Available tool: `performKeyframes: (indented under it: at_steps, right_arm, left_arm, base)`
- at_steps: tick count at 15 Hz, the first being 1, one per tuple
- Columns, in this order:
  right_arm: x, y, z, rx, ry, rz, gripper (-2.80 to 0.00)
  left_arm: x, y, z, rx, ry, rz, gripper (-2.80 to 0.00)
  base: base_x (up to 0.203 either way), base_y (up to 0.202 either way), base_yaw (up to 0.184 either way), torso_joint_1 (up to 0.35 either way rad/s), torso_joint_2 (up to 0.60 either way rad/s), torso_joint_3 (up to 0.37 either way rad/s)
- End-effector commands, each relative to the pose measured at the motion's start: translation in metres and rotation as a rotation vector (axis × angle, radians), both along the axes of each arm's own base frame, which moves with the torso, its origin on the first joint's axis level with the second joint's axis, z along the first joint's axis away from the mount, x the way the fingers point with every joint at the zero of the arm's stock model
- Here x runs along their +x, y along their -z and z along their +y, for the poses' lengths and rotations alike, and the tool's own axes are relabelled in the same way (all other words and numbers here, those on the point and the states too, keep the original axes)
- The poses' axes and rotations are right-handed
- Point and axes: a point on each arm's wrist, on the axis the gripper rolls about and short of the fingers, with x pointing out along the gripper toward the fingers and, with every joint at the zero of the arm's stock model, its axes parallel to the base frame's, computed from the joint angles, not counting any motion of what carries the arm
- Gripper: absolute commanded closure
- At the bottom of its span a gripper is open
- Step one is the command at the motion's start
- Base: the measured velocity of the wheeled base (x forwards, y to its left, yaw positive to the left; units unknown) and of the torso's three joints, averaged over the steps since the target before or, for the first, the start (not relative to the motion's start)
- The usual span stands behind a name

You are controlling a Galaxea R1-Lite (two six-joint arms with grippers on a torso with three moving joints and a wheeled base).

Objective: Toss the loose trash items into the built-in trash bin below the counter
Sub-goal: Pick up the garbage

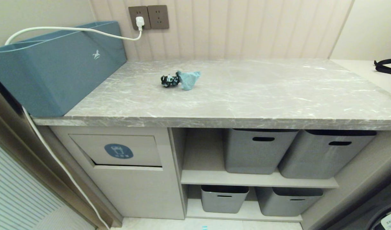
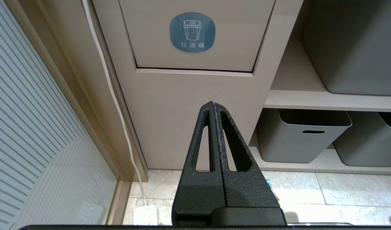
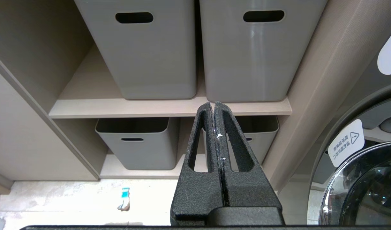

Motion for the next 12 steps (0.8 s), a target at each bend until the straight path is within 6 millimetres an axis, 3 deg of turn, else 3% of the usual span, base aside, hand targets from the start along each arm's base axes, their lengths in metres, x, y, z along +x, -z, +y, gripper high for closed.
performKeyframes:
  at_steps: [1, 9, 12]
  right_arm:
    - [0.0001, 0.0003, 0.0000, 0.000, 0.001, 0.001, 0.00]
    - [0.0001, 0.0005, -0.0001, -0.011, 0.002, 0.003, 0.00]
    - [0.0001, 0.0004, -0.0001, -0.009, 0.002, 0.001, 0.00]
  left_arm:
    - [0.0003, 0.0008, 0.0000, -0.002, 0.000, 0.004, 0.00]
    - [0.0003, 0.0008, 0.0000, -0.004, -0.001, 0.004, 0.00]
    - [0.0003, 0.0008, 0.0000, -0.005, -0.001, 0.004, 0.00]
  base:
    - [0.000, 0.000, 0.000, 0.000, 0.00, 0.000]
    - [0.000, 0.000, 0.000, 0.005, -0.01, -0.006]
    - [0.000, 0.000, 0.000, 0.157, -0.35, -0.194]
